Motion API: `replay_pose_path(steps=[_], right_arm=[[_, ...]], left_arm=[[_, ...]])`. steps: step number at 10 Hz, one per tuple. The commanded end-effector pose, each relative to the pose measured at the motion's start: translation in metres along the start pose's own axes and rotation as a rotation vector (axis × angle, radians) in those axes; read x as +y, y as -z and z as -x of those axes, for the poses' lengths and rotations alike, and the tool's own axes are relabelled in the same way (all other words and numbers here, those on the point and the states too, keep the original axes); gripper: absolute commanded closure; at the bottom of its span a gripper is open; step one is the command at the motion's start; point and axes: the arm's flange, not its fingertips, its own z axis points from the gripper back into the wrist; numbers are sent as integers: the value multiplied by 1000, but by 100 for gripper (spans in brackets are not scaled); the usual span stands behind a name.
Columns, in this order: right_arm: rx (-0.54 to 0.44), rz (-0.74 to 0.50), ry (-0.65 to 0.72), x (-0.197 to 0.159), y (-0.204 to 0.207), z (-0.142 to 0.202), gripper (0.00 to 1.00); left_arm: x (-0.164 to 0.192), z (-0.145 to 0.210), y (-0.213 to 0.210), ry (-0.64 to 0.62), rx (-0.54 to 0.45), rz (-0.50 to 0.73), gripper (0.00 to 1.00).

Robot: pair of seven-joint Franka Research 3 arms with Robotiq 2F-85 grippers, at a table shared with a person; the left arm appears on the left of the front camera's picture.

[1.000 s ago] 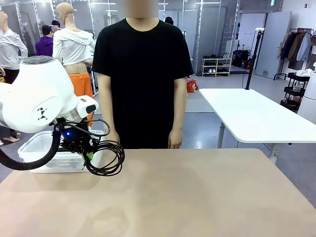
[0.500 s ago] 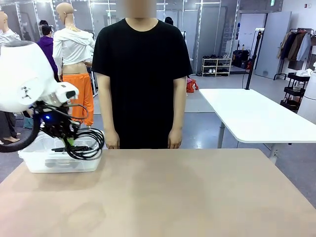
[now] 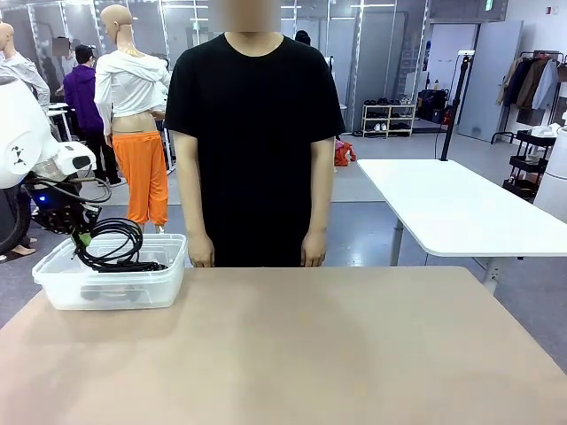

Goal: Organize and store the cables.
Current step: Place the USB Extension Cable into the Organizing box.

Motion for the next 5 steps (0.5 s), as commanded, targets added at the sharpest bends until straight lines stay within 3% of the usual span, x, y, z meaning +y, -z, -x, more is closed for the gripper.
replay_pose_path(steps=[1,5], right_arm=[[-5,4,3,-1,-1,-1,0],[-5,4,3,-1,-1,-1,0]], left_arm=[[13,-37,19,23,17,-17,85],[23,-58,68,66,104,-46,85]])
